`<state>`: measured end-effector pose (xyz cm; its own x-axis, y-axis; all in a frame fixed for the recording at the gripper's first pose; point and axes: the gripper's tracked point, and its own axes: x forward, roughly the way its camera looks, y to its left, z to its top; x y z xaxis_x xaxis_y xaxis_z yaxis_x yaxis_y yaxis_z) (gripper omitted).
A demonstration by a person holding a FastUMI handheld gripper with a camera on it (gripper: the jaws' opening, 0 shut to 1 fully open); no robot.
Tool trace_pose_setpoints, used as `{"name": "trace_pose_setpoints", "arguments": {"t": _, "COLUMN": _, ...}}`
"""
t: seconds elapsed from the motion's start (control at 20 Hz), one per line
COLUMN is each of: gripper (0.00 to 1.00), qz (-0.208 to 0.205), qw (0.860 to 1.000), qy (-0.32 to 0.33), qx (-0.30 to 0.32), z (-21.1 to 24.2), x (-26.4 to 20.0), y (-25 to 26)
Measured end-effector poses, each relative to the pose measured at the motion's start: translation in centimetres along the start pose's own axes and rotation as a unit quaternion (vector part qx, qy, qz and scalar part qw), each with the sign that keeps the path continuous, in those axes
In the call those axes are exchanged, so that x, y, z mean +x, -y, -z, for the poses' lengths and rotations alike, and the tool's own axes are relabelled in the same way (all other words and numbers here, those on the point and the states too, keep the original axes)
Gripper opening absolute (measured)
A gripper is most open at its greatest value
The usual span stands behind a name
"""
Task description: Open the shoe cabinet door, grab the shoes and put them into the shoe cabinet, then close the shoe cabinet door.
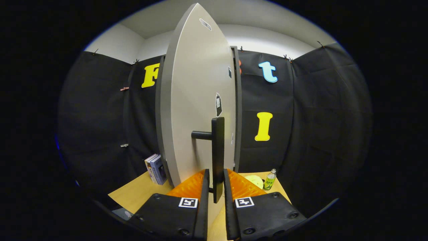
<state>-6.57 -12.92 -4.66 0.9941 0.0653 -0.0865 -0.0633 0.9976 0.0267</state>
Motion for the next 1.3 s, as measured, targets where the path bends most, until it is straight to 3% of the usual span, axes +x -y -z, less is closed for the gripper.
{"name": "trace_pose_setpoints", "arguments": {"t": 0.1, "gripper": 0.21, "qz": 0.020, "qw": 1.000, "qy": 0.004, "qx": 0.002, "z": -0.2, "x": -0.3, "y": 1.4}}
{"name": "trace_pose_setpoints", "arguments": {"t": 0.35, "gripper": 0.21, "qz": 0.068, "qw": 0.998, "qy": 0.010, "qx": 0.002, "z": -0.3, "x": -0.8, "y": 5.4}}
{"name": "trace_pose_setpoints", "arguments": {"t": 0.75, "gripper": 0.21, "qz": 0.111, "qw": 0.994, "qy": 0.016, "qx": 0.011, "z": 0.0, "x": -3.4, "y": 8.7}}
{"name": "trace_pose_setpoints", "arguments": {"t": 1.0, "gripper": 0.21, "qz": 0.110, "qw": 0.994, "qy": 0.026, "qx": 0.005, "z": -0.2, "x": -5.4, "y": 7.4}}
{"name": "trace_pose_setpoints", "arguments": {"t": 1.3, "gripper": 0.21, "qz": 0.046, "qw": 0.999, "qy": 0.013, "qx": -0.017, "z": 1.9, "x": -4.9, "y": 0.1}}
